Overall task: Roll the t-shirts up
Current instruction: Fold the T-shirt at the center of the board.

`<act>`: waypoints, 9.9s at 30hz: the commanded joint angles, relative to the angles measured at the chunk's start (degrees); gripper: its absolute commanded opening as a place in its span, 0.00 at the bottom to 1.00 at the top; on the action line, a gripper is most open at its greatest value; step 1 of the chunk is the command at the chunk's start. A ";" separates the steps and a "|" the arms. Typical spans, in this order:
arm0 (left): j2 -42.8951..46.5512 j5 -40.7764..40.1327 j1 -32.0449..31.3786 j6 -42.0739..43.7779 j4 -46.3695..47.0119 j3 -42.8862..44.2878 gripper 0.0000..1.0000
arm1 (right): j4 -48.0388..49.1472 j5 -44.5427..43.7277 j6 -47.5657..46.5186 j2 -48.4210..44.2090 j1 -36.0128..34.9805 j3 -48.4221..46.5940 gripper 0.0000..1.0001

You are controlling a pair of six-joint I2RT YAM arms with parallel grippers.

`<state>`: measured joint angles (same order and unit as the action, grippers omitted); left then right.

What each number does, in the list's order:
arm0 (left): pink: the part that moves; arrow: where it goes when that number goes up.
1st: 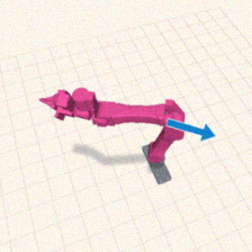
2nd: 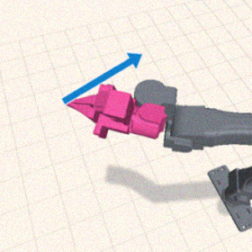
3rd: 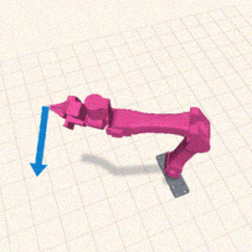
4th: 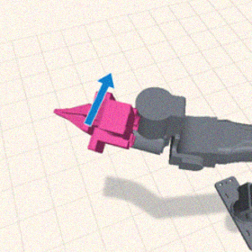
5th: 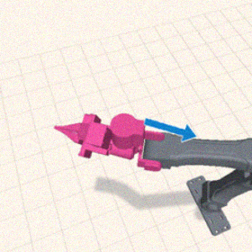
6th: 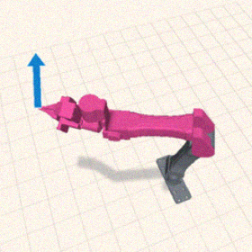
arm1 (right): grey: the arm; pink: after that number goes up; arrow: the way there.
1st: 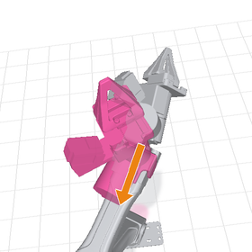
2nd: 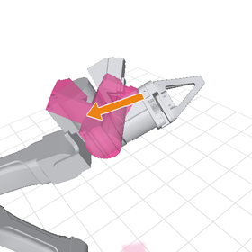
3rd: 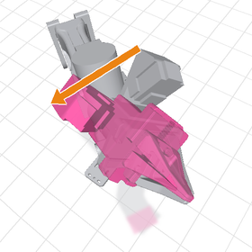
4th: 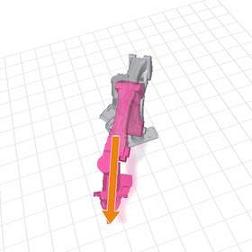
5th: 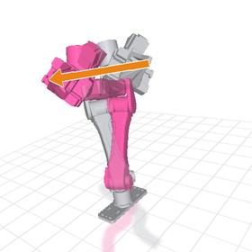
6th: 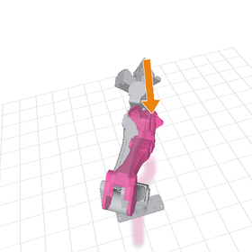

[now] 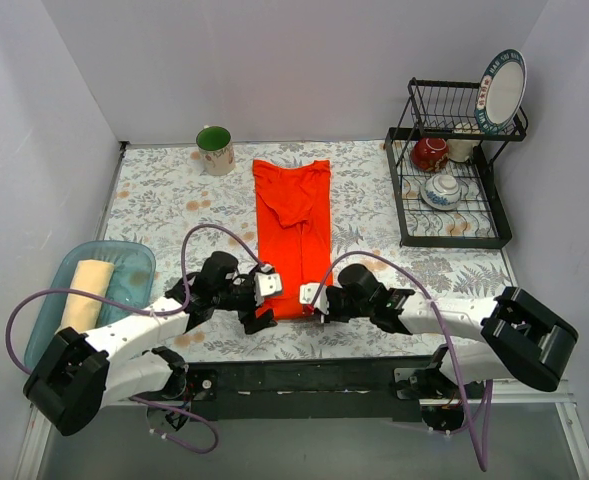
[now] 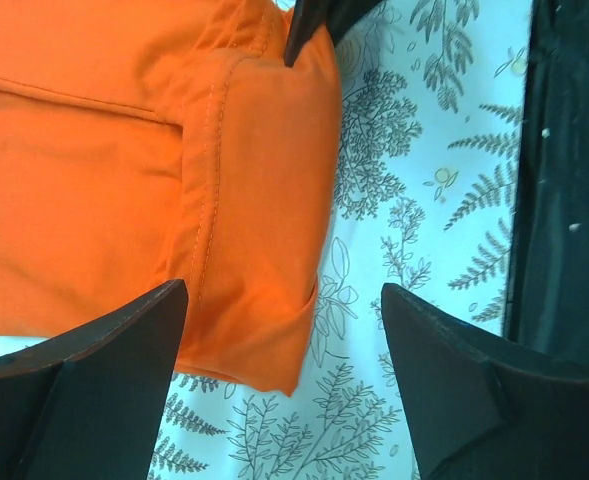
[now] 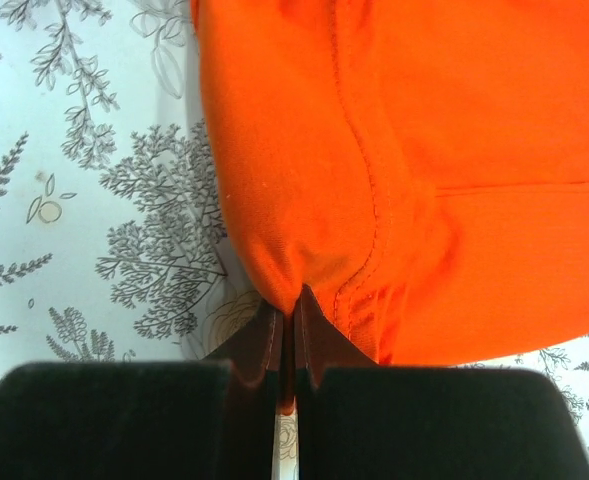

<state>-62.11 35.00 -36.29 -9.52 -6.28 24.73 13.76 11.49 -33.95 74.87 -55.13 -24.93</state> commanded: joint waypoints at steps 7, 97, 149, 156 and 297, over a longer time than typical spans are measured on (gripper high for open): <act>1.38 -5.38 -3.78 11.26 7.76 -5.13 0.72 | -1.98 6.00 6.01 1.42 4.86 -4.69 0.01; -8.22 2.72 5.20 13.83 -16.79 20.20 0.67 | -88.55 40.28 -34.34 50.90 24.20 -64.02 0.01; -34.04 18.95 4.46 14.97 -33.53 25.80 0.11 | -16.50 15.08 -15.97 -6.74 13.14 -10.26 0.64; -38.61 24.84 9.83 14.35 -37.47 30.10 0.11 | -12.18 10.23 -13.86 -10.18 4.08 -6.19 0.65; -6.97 -10.39 -13.18 15.48 -3.83 0.32 0.51 | -83.37 35.54 -21.33 68.56 21.74 -69.38 0.01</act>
<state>-67.53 27.51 -47.64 3.27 -13.19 26.87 -80.62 56.69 -52.86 139.79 -33.32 -94.08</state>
